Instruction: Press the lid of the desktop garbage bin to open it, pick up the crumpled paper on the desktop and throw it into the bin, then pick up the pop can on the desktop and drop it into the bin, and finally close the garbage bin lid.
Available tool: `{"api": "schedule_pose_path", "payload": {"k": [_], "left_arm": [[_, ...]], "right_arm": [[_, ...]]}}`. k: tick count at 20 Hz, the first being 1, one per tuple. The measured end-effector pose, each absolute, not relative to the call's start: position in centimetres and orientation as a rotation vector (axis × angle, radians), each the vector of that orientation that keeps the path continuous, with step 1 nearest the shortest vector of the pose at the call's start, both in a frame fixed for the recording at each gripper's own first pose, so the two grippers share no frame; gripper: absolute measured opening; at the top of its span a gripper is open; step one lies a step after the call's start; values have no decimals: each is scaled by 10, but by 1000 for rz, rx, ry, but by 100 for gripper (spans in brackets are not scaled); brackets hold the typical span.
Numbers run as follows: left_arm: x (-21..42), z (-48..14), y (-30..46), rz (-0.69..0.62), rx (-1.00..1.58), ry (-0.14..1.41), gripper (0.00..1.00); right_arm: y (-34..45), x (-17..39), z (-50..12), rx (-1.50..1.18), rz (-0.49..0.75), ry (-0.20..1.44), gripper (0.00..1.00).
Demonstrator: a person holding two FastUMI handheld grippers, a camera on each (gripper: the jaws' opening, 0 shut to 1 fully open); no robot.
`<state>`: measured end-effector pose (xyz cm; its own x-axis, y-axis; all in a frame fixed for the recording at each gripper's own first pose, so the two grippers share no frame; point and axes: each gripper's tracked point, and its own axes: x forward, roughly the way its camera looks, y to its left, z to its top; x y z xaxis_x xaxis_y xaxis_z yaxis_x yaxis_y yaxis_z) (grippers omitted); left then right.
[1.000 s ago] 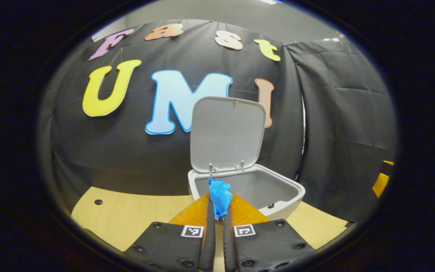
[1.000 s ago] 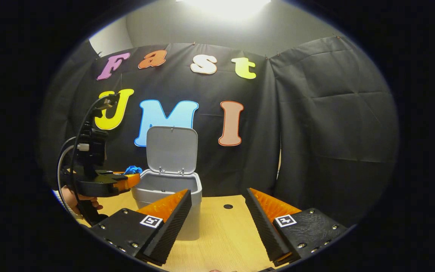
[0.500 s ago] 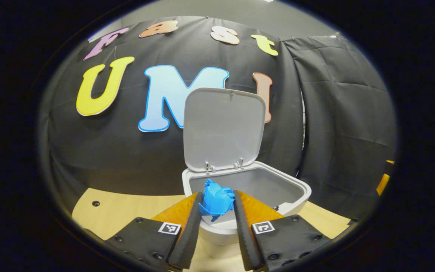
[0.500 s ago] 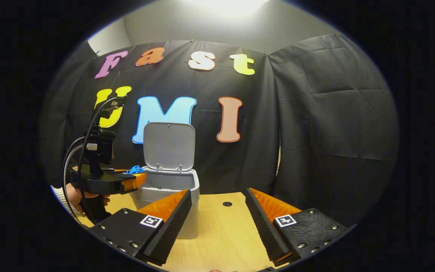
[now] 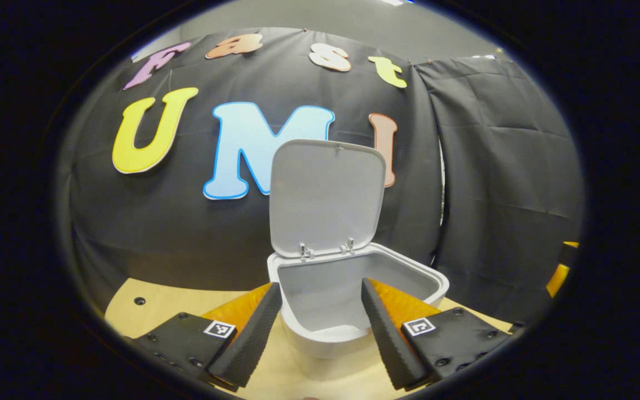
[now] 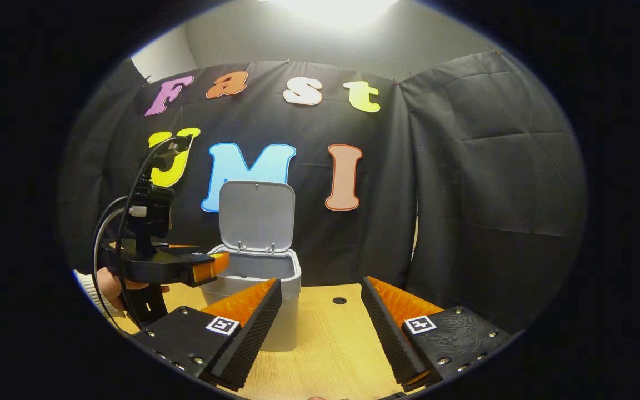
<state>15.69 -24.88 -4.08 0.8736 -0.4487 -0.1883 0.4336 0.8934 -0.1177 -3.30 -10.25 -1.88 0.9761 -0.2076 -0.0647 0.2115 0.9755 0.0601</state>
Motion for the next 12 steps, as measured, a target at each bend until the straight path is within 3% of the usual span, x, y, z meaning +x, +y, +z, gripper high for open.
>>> {"api": "schedule_pose_path", "payload": {"k": [12], "left_arm": [[103, -23, -169, -348, -90, 147, 96]], "right_arm": [[-35, -25, -45, 51, 11, 102, 94]]}}
